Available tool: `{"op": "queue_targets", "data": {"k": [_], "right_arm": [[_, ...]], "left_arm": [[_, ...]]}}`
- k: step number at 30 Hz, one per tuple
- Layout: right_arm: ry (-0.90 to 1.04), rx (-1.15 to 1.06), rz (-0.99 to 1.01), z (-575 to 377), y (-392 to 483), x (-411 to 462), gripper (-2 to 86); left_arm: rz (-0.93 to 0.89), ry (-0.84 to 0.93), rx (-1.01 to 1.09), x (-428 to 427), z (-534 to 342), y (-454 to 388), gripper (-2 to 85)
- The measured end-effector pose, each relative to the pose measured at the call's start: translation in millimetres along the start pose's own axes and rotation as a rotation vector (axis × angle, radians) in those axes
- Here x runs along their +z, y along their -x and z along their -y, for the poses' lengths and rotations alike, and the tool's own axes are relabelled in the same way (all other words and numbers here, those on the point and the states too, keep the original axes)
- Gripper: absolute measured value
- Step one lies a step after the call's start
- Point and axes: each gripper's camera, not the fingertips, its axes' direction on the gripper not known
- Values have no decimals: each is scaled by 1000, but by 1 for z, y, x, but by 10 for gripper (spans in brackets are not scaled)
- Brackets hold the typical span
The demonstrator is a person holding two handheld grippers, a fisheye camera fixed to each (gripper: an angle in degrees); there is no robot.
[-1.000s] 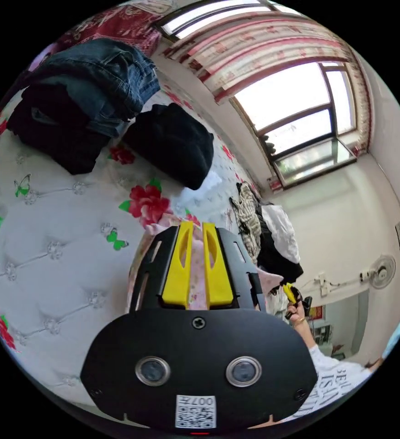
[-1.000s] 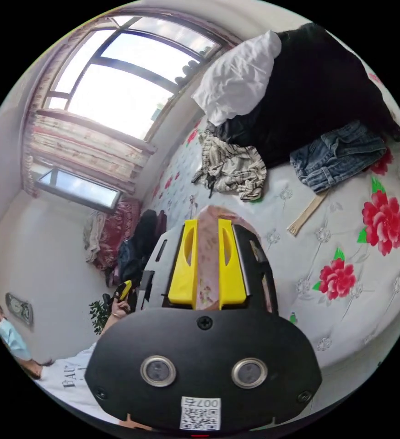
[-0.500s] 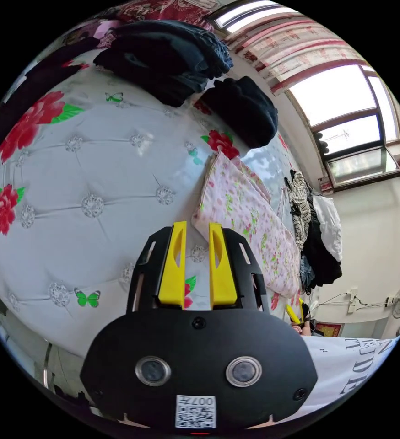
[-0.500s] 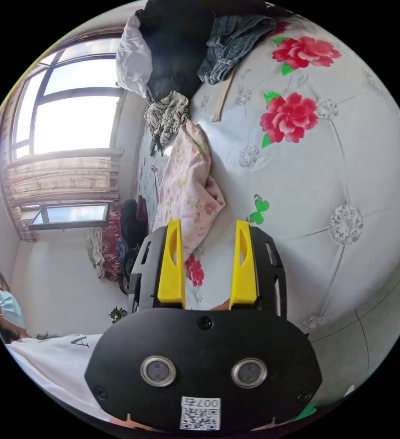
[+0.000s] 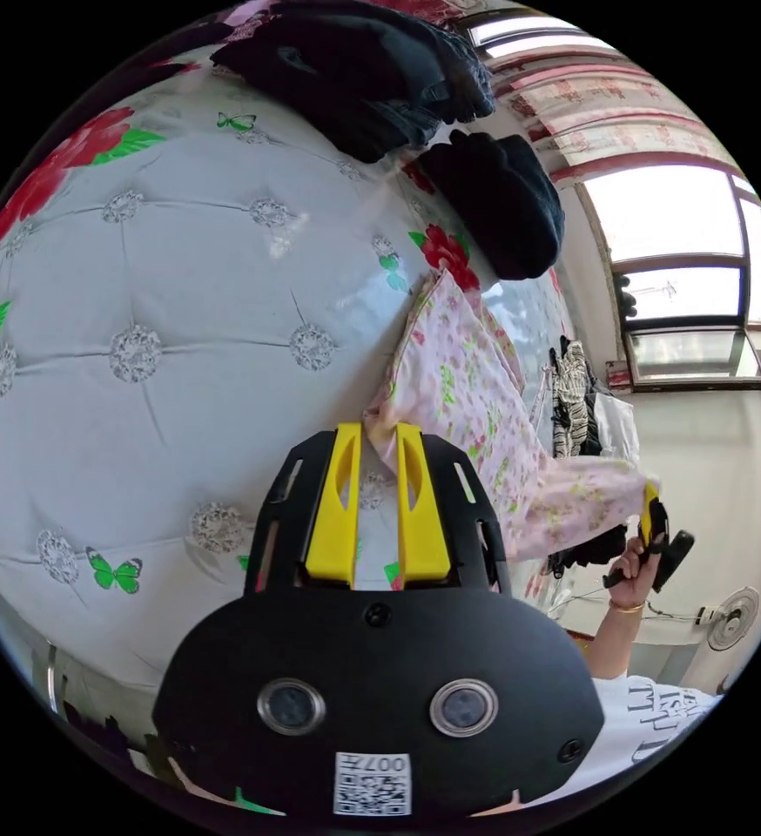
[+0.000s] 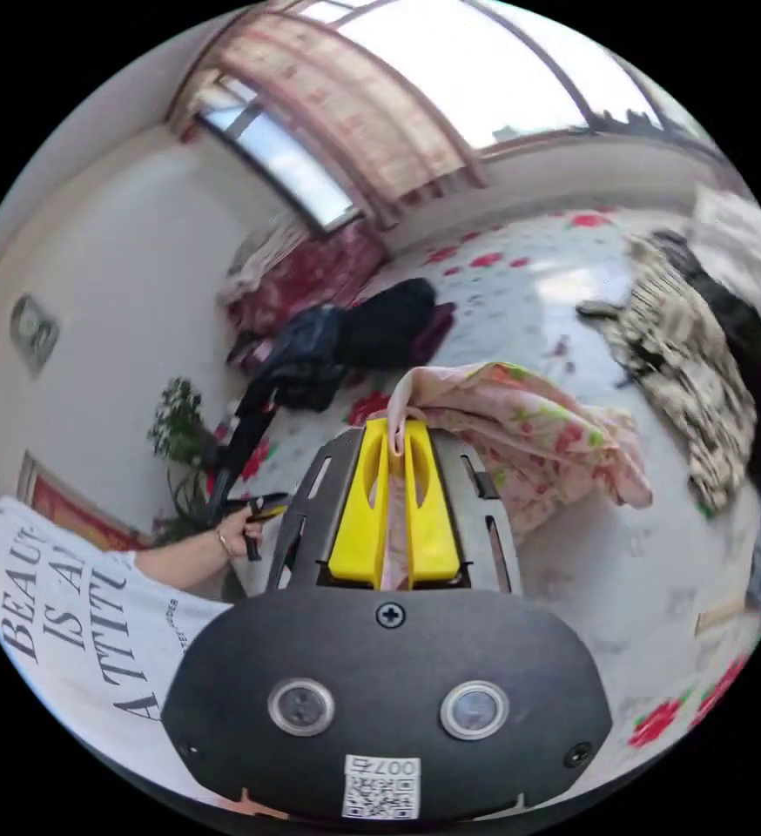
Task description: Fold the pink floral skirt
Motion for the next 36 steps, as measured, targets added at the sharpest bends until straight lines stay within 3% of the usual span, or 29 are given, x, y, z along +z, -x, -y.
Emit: {"op": "queue_targets", "data": {"k": [3, 6, 9, 13, 16, 18, 21, 22, 24, 27, 31, 36], "right_arm": [[170, -274, 93, 7, 115, 118, 29], [369, -348, 215, -42, 174, 247, 41], [500, -280, 224, -96, 166, 326, 53], [411, -93, 194, -131, 85, 314, 66], [328, 150, 64, -160, -18, 277, 80], [302, 348, 85, -190, -81, 262, 89], [322, 476, 153, -227, -111, 281, 91], [300, 489, 156, -233, -111, 285, 89], [223, 570, 210, -253, -114, 304, 75], [213, 704, 346, -274, -114, 345, 40], [154, 638, 351, -257, -74, 347, 12], [225, 404, 433, -157, 25, 393, 1]], "left_arm": [[-71, -42, -23, -23, -11, 8, 68], [-122, -71, -37, -47, -24, 23, 73], [-139, -75, -50, -67, -35, 39, 85], [-210, -55, -59, -81, -44, 57, 112], [-259, -30, -13, -82, -43, 62, 140], [-304, 28, 34, -72, -33, 62, 151], [-354, 69, 54, -61, -16, 60, 133], [-365, 80, 54, -59, -11, 60, 126], [-368, 172, 63, -47, 6, 59, 32], [-410, 253, 68, -46, 15, 61, 18], [-526, 161, 137, -99, 8, 66, 8], [-624, -40, 80, -210, -4, 122, 2]]}}
